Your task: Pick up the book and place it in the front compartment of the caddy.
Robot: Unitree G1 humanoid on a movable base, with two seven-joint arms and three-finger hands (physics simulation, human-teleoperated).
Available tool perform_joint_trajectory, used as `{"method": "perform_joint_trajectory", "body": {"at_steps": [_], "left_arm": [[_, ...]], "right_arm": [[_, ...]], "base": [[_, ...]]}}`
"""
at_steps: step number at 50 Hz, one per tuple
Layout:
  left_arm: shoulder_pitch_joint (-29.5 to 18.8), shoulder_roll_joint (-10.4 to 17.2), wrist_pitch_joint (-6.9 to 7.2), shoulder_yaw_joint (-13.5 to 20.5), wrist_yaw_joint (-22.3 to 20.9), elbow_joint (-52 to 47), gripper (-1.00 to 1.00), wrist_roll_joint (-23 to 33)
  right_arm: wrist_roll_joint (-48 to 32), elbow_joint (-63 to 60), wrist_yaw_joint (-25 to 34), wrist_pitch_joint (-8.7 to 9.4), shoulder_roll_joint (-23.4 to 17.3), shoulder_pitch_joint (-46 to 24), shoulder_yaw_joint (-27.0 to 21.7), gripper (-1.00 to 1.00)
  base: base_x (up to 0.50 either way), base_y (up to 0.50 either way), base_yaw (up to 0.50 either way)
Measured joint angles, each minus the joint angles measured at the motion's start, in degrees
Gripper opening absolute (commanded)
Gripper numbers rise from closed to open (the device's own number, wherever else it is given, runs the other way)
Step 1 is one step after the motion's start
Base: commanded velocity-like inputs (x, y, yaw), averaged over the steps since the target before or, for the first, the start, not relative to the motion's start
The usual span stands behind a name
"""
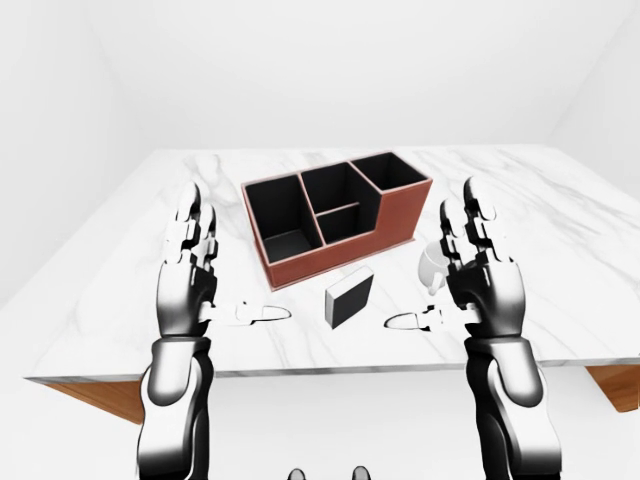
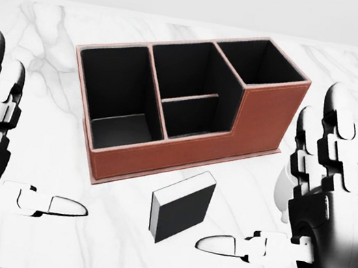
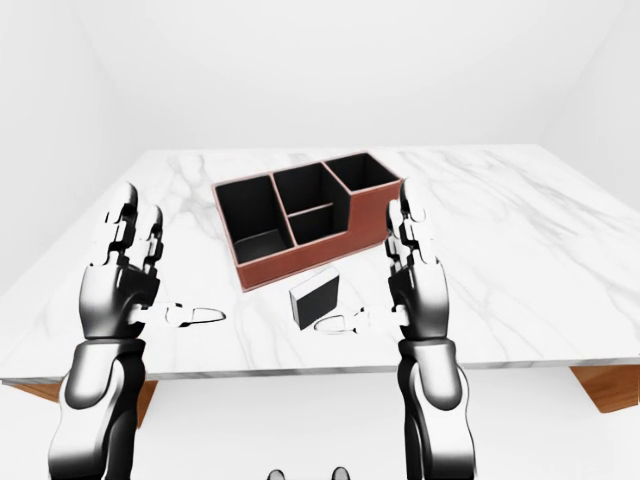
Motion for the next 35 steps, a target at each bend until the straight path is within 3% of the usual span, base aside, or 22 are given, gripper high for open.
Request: {"method": "perform_joint_trajectory", "body": {"at_steps": [10,35], "left_arm": [[-0.2,0.1,0.0,0.3,-0.2,-0.6,1.0,-0.2],[-0.3,0.2,0.0,0.5,-0.2,-1.0,1.0,-0.3]], "right_arm": [[-0.7,-0.2,-0.1,0.0,0.0,-0.2,0.1,1.0],[-0.5,-0.5,0.8,0.0,0.0,0.3,0.3,1.0]], "base": [[0.1,0.0,0.0],[0.5,0.0,0.0]]}}
